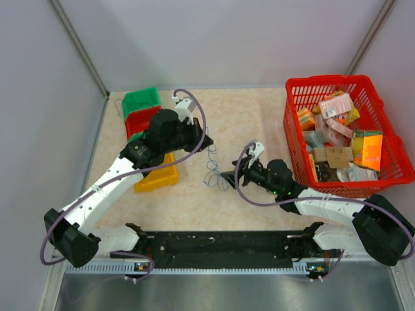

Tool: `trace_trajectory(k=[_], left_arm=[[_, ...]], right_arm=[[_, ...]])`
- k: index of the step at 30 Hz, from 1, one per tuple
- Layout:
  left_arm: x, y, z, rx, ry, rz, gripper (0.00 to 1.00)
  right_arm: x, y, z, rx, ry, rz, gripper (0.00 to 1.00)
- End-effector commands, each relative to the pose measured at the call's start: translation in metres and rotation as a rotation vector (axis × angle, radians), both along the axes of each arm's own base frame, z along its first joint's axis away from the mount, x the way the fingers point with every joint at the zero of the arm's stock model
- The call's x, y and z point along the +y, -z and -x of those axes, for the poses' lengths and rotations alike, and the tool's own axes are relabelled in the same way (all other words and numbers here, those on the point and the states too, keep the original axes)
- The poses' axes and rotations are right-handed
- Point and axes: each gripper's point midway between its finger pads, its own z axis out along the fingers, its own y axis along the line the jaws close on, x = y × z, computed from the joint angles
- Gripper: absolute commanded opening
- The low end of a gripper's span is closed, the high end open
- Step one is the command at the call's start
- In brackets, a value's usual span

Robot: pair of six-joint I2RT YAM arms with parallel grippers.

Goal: Untangle the cables

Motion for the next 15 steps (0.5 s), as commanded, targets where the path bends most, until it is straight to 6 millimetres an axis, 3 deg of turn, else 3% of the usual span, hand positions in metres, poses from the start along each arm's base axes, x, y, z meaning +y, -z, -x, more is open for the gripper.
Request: trace_trajectory(k=[1,6,15], left_arm=[[-0.013,-0.053,0.006,-0.1,0.06,0.133,0.0],[-0.019,-0.07,0.01,-0.102,0.08,0.196,0.0],[-0.022,-0.095,0.021,-0.114,0.12,0.268,0.0]], right_arm=[[0.019,-0.025,0.013,-0.053,-0.118,-0.08,0.7],[0.028,-0.026,0.023,-0.054,-0.176,-0.088,0.69],[0.026,-0.02,0.011,-0.022,-0.112,-0.062,0.6]])
